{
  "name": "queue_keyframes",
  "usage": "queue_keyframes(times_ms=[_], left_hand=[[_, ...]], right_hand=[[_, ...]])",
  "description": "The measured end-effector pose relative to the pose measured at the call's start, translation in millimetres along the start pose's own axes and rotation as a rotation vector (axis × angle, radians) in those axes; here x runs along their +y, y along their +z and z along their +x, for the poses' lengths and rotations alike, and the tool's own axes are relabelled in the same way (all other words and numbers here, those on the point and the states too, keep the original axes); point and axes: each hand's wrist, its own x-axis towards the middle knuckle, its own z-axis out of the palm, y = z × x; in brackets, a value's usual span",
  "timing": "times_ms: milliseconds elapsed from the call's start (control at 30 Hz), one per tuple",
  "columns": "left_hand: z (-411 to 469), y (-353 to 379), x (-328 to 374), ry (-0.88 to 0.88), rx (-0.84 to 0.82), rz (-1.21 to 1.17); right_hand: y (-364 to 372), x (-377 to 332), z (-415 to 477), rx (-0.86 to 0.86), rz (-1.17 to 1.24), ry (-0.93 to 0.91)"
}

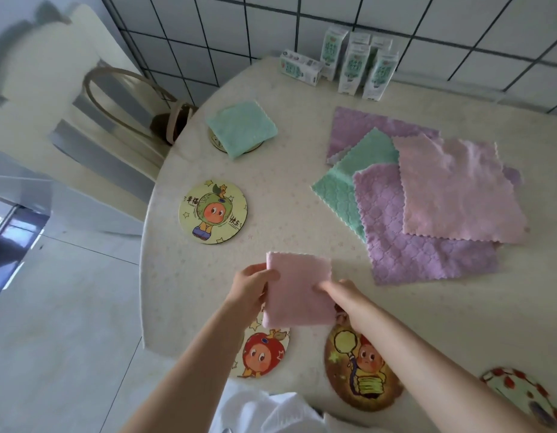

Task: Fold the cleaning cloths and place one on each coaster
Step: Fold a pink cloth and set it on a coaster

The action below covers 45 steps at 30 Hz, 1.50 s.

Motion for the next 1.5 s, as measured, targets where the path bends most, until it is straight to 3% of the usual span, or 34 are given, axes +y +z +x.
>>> queue_keyframes(times_ms=[100,267,433,533,633,733,933,1067,1233,1500], left_hand=[[-1.1,-3.2,22.2,0.005,-0.109,0.032],[9.1,-34.0,70.6,0.028,-0.344,0.005],[39.0,-78.1,116.1,0.06,-0.39,-0.134],[57.8,-100.8,136.9,0.093,-0.337,-0.174],[71.0,-121.1,155.7,0.137,-0.232,-0.164],[81.4,-132.3,163.5,0.185,-0.093,-0.137],[101.9,-142.2,161.6,0.252,0.237,0.219],[105.8,-143.5,161.3,0.336,0.329,0.395],[105.6,-153.0,157.8,0.363,0.415,0.376],[102.0,-157.1,148.4,0.422,0.456,0.537]], right_hand=[[5.8,-8.3,1.2,0.004,-0.017,0.012],[25.5,-52.0,0.1,-0.055,-0.18,-0.183],[63.1,-114.9,6.2,-0.185,-0.037,-0.248],[79.5,-139.5,16.5,-0.285,0.161,-0.162],[97.1,-158.8,30.6,-0.192,0.181,-0.226],[112.6,-170.9,40.6,-0.023,0.118,-0.325],[137.5,-171.6,52.7,0.14,-0.167,-0.347],[143.1,-170.9,56.3,0.201,-0.213,-0.35],[145.4,-164.3,58.6,0.235,-0.234,-0.391],[137.8,-148.7,56.3,0.303,-0.355,-0.479]])
